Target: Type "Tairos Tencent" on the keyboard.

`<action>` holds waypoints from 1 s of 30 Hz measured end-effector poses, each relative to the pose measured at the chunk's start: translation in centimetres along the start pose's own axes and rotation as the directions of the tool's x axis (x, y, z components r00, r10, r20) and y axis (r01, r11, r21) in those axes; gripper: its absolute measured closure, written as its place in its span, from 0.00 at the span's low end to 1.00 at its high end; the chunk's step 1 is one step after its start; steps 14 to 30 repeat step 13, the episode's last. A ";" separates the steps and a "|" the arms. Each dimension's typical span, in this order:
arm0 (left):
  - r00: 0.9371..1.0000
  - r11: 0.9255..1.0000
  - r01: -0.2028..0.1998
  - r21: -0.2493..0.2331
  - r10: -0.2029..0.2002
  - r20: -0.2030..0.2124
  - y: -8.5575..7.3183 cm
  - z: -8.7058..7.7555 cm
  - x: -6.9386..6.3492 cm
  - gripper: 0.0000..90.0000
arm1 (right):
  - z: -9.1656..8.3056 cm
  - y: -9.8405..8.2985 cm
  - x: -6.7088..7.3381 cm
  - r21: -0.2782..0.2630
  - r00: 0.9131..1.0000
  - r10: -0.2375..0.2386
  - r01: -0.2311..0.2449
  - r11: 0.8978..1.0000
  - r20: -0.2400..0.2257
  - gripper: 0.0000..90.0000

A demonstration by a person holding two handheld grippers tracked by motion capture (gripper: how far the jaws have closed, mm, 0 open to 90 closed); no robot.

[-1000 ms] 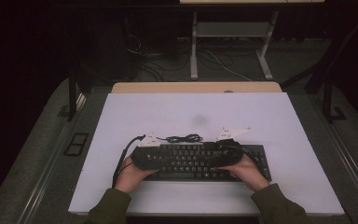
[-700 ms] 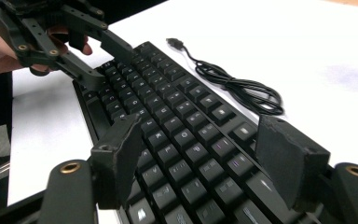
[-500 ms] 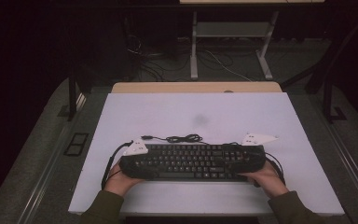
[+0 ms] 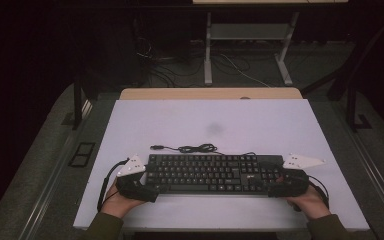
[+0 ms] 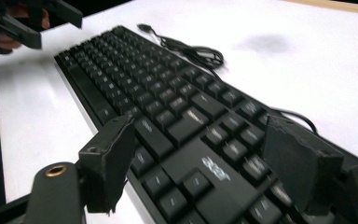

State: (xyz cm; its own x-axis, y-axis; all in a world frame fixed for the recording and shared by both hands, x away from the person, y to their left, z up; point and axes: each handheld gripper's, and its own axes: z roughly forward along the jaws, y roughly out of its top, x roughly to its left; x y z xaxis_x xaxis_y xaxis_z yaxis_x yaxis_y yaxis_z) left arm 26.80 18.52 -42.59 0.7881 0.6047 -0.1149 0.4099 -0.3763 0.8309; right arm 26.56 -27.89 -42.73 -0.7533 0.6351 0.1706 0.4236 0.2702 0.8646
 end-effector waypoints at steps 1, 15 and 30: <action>1.000 1.000 0.004 -0.001 -0.004 -0.005 -0.1 0.0 0.0 0.07 | -0.3 -0.2 -0.1 0.002 1.000 -0.001 0.001 1.000 0.006 0.28; 1.000 1.000 0.011 -0.005 -0.011 -0.002 -0.1 0.1 0.0 0.00 | -1.9 -1.3 -0.8 -0.014 1.000 0.021 -0.021 1.000 0.022 0.26; 1.000 1.000 0.011 -0.005 -0.011 -0.002 -0.1 0.1 0.0 0.00 | -1.9 -1.3 -0.8 -0.014 1.000 0.021 -0.021 1.000 0.022 0.26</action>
